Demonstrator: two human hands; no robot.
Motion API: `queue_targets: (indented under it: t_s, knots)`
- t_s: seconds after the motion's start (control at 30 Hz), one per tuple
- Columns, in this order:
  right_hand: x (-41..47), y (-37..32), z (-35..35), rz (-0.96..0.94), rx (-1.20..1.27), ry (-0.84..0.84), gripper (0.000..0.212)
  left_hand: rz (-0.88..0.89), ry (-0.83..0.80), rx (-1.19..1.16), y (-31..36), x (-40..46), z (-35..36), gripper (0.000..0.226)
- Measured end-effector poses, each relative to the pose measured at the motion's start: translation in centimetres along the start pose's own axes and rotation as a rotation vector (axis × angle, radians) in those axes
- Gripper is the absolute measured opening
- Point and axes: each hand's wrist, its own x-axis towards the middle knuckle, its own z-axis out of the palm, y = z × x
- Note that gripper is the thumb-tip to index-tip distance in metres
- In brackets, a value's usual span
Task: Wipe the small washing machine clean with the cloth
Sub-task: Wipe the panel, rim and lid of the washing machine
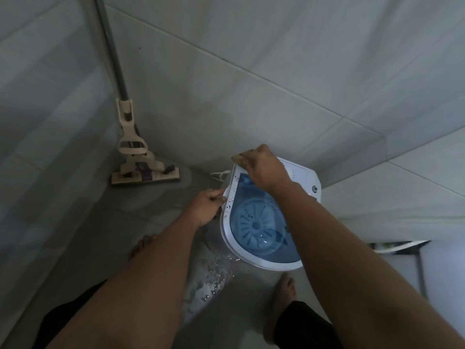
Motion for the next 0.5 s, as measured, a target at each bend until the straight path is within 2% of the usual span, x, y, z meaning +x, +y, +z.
queue_targets:
  t_s: [0.2, 0.5]
  knots:
    - [-3.9, -0.9, 3.3, -0.041, -0.089, 0.202, 0.028, -0.038, -0.026, -0.075, 0.0, -0.1, -0.1, 0.036]
    - [-7.3, -0.8, 3.1, -0.141, -0.192, 0.115, 0.030, -0.122, -0.055, -0.178, 0.0, -0.8, 0.0, 0.034]
